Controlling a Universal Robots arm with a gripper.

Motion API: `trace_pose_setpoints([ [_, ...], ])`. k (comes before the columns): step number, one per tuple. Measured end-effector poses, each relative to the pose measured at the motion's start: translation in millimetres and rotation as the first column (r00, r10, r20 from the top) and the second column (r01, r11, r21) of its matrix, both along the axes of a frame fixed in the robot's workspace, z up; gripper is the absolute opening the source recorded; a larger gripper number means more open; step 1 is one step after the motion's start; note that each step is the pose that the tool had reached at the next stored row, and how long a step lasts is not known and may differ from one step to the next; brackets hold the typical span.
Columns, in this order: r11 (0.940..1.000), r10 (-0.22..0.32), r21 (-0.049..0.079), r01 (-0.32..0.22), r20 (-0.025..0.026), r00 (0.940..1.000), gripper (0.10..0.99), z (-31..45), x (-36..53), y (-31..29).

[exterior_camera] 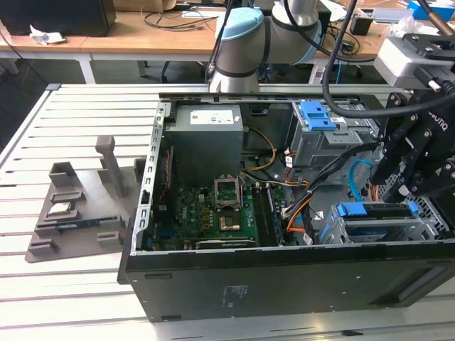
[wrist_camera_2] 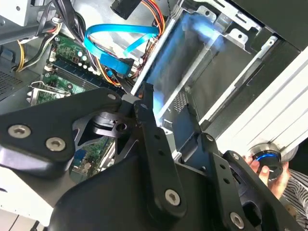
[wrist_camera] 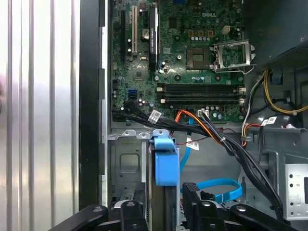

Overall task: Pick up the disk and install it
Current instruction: 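Insert the disk into the insertion slot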

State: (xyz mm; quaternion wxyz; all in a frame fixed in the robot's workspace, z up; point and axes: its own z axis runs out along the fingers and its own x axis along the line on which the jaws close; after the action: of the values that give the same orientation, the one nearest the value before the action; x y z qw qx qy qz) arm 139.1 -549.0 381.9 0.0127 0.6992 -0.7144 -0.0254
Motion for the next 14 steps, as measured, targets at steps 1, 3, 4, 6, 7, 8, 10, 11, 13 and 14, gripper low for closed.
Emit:
trace_pose_setpoints([
  [1,1.0,0.0,0.0,0.0,0.0,1.0,0.439,0.0,0.0,0.0],
  [3,1.0,0.0,0.0,0.0,0.0001,1.0,0.439,0.0,0.0,0.0],
  [4,1.0,0.0,0.0,0.0,0.0,1.0,0.439,0.0,0.0,0.0],
  [6,1.0,0.0,0.0,0.0,0.0001,1.0,0.424,-0.1,0.0,0.0],
  [7,1.0,0.0,0.0,0.0,0.0001,1.0,0.357,-0.1,0.0,0.0],
  [8,1.0,0.0,0.0,0.0,0.0001,1.0,0.294,-0.1,0.0,0.0],
  [10,1.0,0.0,0.0,0.0,0.0001,1.0,0.114,-0.2,0.0,0.0],
  [11,1.0,0.0,0.0,0.0,0.0001,1.0,0.106,-0.2,0.0,0.0],
  [13,1.0,0.0,0.0,0.0,0.0001,1.0,0.106,-0.3,0.0,0.0],
  [14,1.0,0.0,0.0,0.0,0.0001,1.0,0.106,-0.4,0.0,0.0],
])
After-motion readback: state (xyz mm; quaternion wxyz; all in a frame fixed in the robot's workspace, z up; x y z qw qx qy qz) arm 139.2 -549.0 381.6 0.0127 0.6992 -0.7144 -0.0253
